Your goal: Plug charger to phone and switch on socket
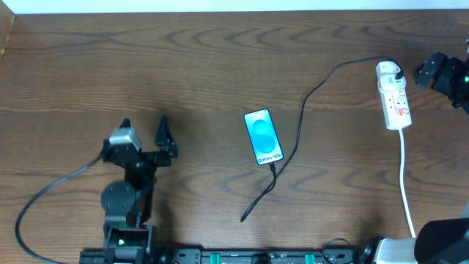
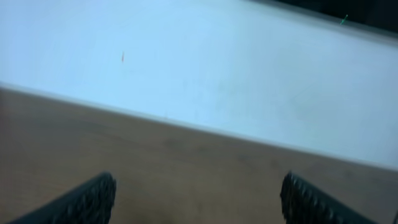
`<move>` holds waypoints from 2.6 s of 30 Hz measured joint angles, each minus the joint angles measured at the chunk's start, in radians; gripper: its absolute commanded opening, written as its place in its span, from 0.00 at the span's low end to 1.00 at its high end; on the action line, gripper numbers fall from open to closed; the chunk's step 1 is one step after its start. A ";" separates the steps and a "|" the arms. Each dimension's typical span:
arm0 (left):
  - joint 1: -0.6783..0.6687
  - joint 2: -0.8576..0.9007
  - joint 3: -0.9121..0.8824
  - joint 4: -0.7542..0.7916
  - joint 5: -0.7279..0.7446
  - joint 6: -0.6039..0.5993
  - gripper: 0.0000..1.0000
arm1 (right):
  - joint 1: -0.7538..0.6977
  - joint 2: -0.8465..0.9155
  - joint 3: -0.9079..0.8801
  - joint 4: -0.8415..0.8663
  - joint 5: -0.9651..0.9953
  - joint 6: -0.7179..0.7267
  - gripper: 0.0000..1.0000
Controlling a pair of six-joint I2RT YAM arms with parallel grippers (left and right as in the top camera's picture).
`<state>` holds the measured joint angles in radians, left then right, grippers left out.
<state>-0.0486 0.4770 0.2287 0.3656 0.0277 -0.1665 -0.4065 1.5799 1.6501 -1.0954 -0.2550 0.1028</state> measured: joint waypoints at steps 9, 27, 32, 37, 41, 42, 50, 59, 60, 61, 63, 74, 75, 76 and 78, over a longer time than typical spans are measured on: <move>0.014 -0.200 -0.223 0.167 0.050 0.135 0.85 | 0.000 0.000 0.000 -0.001 -0.001 0.000 0.99; 0.049 -0.467 -0.222 -0.362 0.040 0.201 0.85 | 0.000 0.000 0.000 -0.001 -0.003 0.000 0.99; 0.060 -0.467 -0.215 -0.389 0.023 0.201 0.85 | 0.000 0.000 0.000 -0.001 -0.003 0.000 0.99; 0.060 -0.467 -0.214 -0.392 0.018 0.201 0.85 | 0.000 0.000 0.000 -0.001 -0.003 0.000 0.99; 0.060 -0.467 -0.213 -0.392 0.018 0.197 0.85 | 0.000 0.000 0.000 -0.001 -0.003 0.000 0.99; 0.060 -0.467 -0.213 -0.392 0.018 0.195 0.85 | 0.000 0.000 0.000 -0.001 -0.003 0.000 0.99; 0.060 -0.467 -0.213 -0.393 0.017 0.170 0.85 | 0.000 0.000 0.000 -0.001 -0.003 0.000 0.99; 0.060 -0.467 -0.213 -0.392 0.010 0.163 0.85 | 0.000 0.000 0.000 -0.001 -0.003 0.000 0.99; 0.060 -0.467 -0.213 -0.392 0.010 0.163 0.85 | 0.000 0.000 0.000 -0.001 -0.003 0.000 0.99; 0.060 -0.467 -0.213 -0.392 0.010 0.163 0.85 | 0.000 0.000 0.000 -0.001 -0.003 0.000 0.99; 0.060 -0.467 -0.213 -0.392 0.010 0.163 0.85 | 0.000 0.000 0.000 -0.001 -0.003 0.000 0.99; 0.060 -0.467 -0.213 -0.392 0.010 0.163 0.85 | 0.000 0.000 0.000 -0.001 -0.003 0.000 0.99; 0.060 -0.467 -0.213 -0.392 0.010 0.163 0.85 | 0.000 0.000 0.000 -0.001 -0.003 0.000 0.99; 0.060 -0.467 -0.213 -0.392 0.010 0.163 0.85 | 0.000 0.000 0.000 -0.001 -0.003 0.000 0.99; 0.060 -0.467 -0.213 -0.392 0.010 0.163 0.85 | 0.000 0.000 0.000 -0.001 -0.003 0.000 0.99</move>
<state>0.0116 0.0101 0.0158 -0.0261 0.0376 -0.0040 -0.4065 1.5799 1.6501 -1.0962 -0.2577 0.1032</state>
